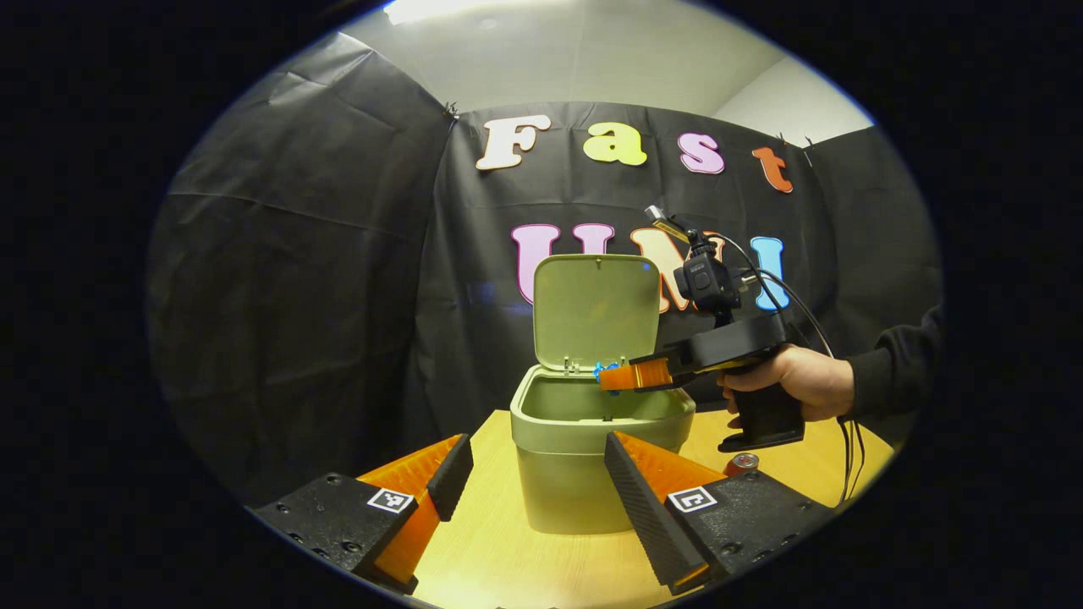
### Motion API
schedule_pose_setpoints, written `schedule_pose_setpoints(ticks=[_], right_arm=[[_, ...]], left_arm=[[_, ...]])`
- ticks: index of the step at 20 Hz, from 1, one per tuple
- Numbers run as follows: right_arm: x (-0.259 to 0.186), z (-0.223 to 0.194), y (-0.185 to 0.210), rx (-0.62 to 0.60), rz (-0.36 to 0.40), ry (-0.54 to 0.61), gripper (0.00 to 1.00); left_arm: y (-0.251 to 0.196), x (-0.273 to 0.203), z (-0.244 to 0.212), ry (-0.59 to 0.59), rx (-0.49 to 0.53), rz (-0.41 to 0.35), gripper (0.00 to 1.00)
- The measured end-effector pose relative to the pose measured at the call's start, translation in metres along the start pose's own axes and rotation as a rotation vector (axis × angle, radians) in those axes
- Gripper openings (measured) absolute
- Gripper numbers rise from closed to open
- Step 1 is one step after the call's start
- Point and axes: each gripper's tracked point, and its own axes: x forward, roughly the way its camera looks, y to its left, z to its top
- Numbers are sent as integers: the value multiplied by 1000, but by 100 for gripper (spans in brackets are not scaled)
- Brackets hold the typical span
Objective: Press the lid of the desktop garbage bin to open it, pick up the crumpled paper on the desktop and throw it into the bin, then pick up the pop can on the desktop and drop it into the bin, and finally close the garbage bin lid.
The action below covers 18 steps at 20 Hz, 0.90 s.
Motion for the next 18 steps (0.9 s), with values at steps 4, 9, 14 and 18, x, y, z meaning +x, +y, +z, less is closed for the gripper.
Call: schedule_pose_setpoints(ticks=[4, 9, 14, 18], right_arm=[[1, -2, -5, 17, -8, -1, 66], [-9, -2, -18, 30, -51, -26, 88], [-55, -2, -59, 102, -154, -93, 99], [-106, 7, -106, 128, -256, -197, 98]], left_arm=[[-2, 3, -2, 0, -5, -12, 93], [-8, 7, -2, -1, -10, -32, 93], [-35, 12, -8, 8, -43, -100, 93], [-75, 18, -26, 32, -82, -163, 93]])
